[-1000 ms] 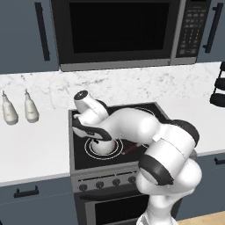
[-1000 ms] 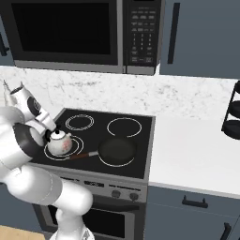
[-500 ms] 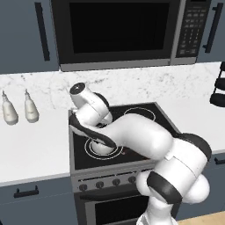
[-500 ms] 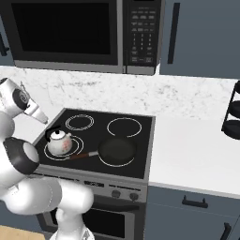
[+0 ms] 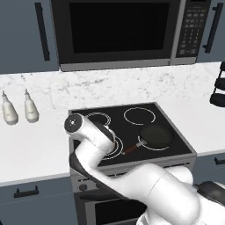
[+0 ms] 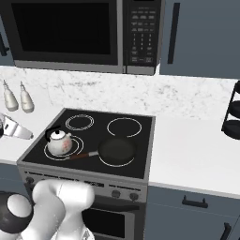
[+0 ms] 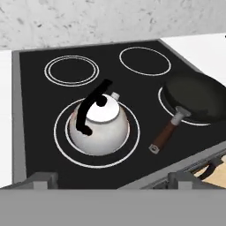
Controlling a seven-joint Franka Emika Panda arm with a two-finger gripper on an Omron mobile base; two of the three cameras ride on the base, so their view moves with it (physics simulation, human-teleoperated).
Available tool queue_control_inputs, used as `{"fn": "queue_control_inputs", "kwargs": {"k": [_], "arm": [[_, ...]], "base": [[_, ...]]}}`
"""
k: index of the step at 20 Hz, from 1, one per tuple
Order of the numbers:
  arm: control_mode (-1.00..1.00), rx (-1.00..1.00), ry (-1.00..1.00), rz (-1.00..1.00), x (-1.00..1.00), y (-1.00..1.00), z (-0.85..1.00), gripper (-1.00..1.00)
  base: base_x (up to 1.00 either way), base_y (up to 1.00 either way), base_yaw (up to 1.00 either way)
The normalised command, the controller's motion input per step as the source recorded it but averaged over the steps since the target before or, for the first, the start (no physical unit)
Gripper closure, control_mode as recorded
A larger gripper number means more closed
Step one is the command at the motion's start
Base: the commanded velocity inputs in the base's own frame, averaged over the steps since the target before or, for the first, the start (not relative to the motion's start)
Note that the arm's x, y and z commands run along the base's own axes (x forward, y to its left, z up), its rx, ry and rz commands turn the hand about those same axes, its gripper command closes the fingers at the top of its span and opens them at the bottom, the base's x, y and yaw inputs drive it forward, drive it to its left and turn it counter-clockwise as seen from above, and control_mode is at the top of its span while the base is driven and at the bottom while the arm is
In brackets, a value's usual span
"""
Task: Pick the kettle from the counter and place it on a stove burner. Then turn the burner on.
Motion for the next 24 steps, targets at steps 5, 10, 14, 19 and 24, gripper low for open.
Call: {"fn": "queue_control_inputs", "kwargs": {"k": [5,10,14,19,24], "arm": [[-1.00,-0.37,0.00,0.25,-1.00,0.28,-0.88,-1.00],[-1.00,-0.61,0.00,0.25,-1.00,0.79,-1.00,-1.00],[-1.00,-0.43,0.00,0.22,-0.80,0.74,-1.00,-1.00],[-1.00,-0.03,-0.41,0.03,-0.03,0.12,-0.86,-1.00],[-1.00,0.15,-0.39,-0.10,0.08,-0.38,-0.29,-1.00]], "base": [[0.00,0.00,0.00],[0.00,0.00,0.00],[0.00,0.00,0.00],[0.00,0.00,0.00],[0.00,0.00,0.00]]}}
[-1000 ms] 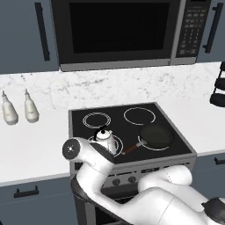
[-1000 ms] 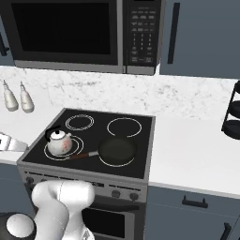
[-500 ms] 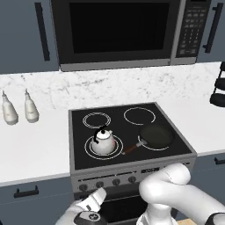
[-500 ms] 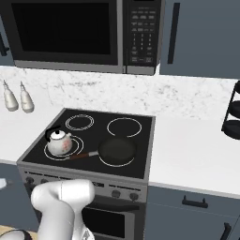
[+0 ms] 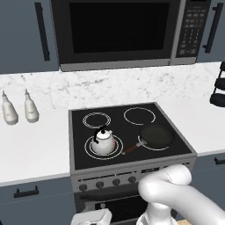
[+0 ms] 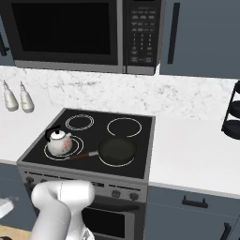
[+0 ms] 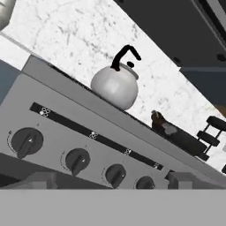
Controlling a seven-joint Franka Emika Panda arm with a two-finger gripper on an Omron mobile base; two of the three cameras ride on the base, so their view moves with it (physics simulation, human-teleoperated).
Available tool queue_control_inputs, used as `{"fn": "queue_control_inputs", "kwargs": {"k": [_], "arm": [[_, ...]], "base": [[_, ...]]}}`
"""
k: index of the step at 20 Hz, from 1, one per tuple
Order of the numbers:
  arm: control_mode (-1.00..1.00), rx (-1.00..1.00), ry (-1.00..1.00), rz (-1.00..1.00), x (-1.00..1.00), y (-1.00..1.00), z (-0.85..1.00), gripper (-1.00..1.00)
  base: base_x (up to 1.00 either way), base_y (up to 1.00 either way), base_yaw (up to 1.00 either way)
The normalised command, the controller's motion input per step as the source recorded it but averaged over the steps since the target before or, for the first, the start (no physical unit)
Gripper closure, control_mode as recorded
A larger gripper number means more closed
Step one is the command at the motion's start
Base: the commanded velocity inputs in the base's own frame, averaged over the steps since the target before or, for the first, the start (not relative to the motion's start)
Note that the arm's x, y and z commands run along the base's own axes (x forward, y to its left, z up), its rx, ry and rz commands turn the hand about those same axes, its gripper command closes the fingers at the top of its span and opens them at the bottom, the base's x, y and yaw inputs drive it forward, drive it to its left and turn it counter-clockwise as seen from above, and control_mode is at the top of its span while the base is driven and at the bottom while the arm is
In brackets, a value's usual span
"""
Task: Pick the kettle from the counter and place it on a stove burner. Then turn the burner on.
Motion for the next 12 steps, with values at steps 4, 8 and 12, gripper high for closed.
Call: {"fn": "queue_control_inputs", "kwargs": {"k": [4,8,12], "arm": [[-1.00,0.36,-0.19,-0.11,0.17,-0.38,-0.04,-1.00],[-1.00,0.22,-0.14,-0.01,0.38,-0.03,0.00,-1.00],[-1.00,0.03,-0.12,0.01,0.56,0.02,0.02,-1.00]], "base": [[0.00,0.00,0.00],[0.00,0.00,0.00],[0.00,0.00,0.00]]}}
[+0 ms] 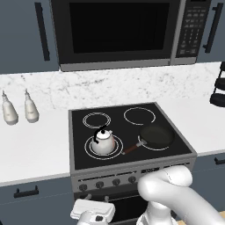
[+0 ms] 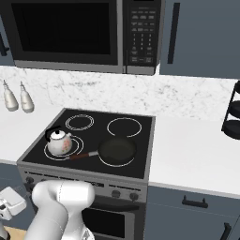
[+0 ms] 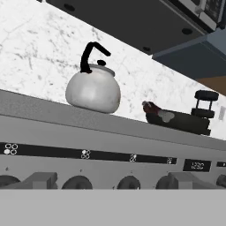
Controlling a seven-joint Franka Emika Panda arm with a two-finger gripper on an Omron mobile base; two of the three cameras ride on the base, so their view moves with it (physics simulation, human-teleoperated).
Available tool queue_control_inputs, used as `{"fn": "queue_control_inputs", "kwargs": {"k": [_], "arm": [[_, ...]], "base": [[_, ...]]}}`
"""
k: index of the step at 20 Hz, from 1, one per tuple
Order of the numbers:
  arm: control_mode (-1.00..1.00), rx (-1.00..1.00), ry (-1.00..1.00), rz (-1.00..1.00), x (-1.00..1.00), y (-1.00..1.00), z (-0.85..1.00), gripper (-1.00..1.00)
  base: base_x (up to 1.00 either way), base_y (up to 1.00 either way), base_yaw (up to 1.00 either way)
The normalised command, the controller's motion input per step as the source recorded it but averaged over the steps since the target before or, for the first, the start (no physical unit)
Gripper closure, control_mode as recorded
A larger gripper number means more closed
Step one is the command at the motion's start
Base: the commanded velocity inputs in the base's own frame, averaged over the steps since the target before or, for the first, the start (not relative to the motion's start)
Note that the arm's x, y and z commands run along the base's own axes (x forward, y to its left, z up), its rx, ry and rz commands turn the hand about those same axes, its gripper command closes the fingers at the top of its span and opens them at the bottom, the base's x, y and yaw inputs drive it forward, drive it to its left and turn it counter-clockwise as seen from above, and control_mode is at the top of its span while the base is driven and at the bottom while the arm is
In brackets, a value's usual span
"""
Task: Pick the kettle from the counter and place it on a stove burner. Then turn the burner on.
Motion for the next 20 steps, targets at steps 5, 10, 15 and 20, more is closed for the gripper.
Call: {"fn": "queue_control_inputs", "kwargs": {"k": [5,10,15,20], "arm": [[-1.00,0.01,-0.04,0.21,0.40,0.06,0.00,-1.00],[-1.00,0.10,0.00,0.32,0.02,0.20,-0.05,-1.00],[-1.00,0.04,-0.01,0.09,0.23,0.04,0.00,-1.00],[-1.00,0.00,0.00,0.02,0.28,0.12,-0.04,-1.00]], "base": [[0.00,0.00,0.00],[0.00,0.00,0.00],[0.00,0.00,0.00],[0.00,0.00,0.00]]}}
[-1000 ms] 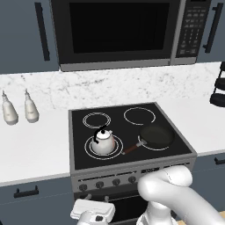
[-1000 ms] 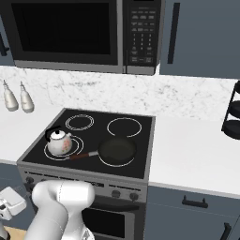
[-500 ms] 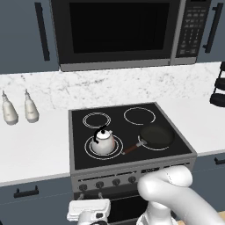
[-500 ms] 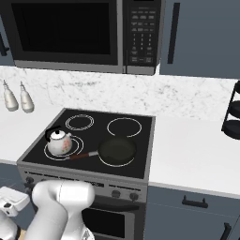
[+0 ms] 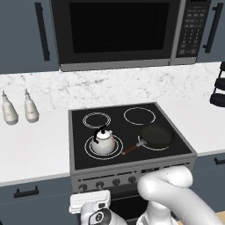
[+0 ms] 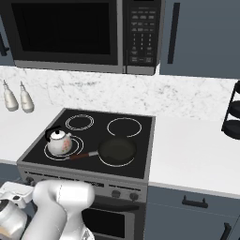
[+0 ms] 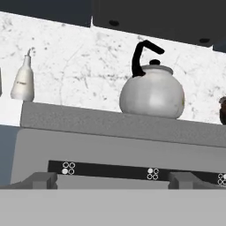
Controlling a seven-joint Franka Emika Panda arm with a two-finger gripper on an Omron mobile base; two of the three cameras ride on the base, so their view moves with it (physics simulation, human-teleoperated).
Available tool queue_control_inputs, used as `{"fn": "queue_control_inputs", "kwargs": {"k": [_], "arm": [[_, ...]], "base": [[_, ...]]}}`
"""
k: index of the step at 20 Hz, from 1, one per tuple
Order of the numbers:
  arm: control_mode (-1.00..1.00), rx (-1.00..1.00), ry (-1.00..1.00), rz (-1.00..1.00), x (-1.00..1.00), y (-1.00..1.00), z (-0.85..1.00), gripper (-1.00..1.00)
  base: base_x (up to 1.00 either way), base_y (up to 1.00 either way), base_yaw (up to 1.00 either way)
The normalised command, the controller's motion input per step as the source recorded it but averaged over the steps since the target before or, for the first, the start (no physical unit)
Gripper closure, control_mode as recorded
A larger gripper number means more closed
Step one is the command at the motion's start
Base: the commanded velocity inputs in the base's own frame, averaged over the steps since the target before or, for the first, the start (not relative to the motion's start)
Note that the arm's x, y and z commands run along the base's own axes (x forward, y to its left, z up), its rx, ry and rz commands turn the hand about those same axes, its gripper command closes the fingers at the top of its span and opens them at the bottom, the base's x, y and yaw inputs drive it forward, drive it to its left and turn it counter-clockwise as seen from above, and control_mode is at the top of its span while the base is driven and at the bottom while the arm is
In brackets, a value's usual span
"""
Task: Pick the kettle from the counter and place it on a stove burner. Then turn the burner on.
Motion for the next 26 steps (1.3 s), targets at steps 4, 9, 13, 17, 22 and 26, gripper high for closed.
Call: {"fn": "queue_control_inputs", "kwargs": {"k": [4,9,13,17,22,26], "arm": [[-1.00,0.00,0.00,0.01,0.14,0.33,-0.16,-1.00],[-1.00,0.00,0.00,0.01,0.01,0.29,-0.32,-1.00],[-1.00,0.00,-0.03,0.03,0.00,0.13,-0.35,-1.00],[-1.00,0.00,-0.07,0.02,0.20,0.03,-0.07,-1.00],[-1.00,0.00,-0.06,0.00,0.30,0.03,-0.15,-1.00],[-1.00,0.00,-0.04,0.00,0.21,0.00,-0.20,-1.00]], "base": [[0.00,0.00,0.00],[0.00,0.00,0.00],[0.00,0.00,0.00],[0.00,0.00,0.00],[0.00,0.00,0.00],[0.00,0.00,0.00]]}}
